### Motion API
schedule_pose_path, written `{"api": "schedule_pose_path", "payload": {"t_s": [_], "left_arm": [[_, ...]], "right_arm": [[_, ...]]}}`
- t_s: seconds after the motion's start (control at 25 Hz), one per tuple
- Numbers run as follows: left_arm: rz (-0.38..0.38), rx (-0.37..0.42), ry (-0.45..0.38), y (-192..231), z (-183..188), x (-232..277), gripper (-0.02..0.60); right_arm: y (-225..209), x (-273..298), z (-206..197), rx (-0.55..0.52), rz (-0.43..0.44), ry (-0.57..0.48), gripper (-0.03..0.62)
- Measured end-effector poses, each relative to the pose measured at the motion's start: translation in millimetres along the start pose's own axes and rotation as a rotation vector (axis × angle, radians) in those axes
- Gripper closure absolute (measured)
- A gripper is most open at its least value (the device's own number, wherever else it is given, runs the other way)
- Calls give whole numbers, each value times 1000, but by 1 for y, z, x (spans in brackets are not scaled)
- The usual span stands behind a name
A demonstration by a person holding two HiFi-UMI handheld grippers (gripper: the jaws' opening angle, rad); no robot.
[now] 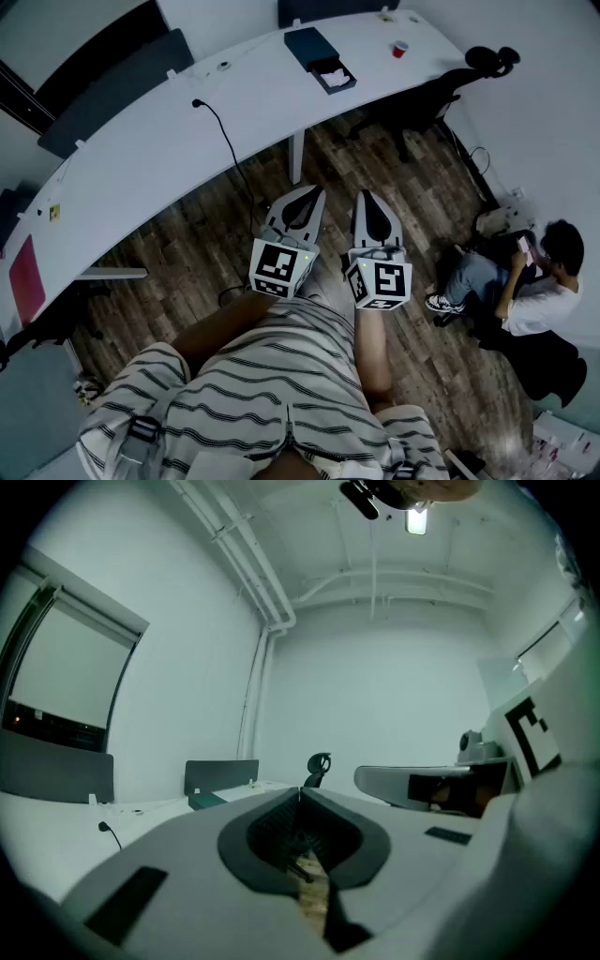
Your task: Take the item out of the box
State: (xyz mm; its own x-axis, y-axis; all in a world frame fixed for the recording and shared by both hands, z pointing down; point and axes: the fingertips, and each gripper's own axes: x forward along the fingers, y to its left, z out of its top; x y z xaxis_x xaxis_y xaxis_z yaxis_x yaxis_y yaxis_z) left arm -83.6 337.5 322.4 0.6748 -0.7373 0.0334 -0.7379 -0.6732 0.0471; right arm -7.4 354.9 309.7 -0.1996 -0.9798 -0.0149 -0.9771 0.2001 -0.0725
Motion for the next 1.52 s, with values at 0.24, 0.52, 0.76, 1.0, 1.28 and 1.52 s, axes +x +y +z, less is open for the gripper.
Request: {"api": "schedule_pose_path", "payload": {"t_s": [0.24,0.52,0.76,1.0,1.28,1.52], "left_arm": [[-17,32,-1,-33,2,7,555],[-24,25,65,-70,-29,-3,555],[5,17,68,-63,-35,1,555],[14,11,60,-47,-41,29,555],[42,-10,50,-6,-41,83,557],[36,-17,55,43,-36,142,555]], "right_arm": [[-21,-18,4,26,27,-21,576],[-38,-41,-3,18,44,-11,576],[-43,-35,-14,35,44,20,576],[-52,-5,-23,18,56,41,576],[-74,54,-26,6,62,47,576],[-90,123,-34,13,54,79,576]]}}
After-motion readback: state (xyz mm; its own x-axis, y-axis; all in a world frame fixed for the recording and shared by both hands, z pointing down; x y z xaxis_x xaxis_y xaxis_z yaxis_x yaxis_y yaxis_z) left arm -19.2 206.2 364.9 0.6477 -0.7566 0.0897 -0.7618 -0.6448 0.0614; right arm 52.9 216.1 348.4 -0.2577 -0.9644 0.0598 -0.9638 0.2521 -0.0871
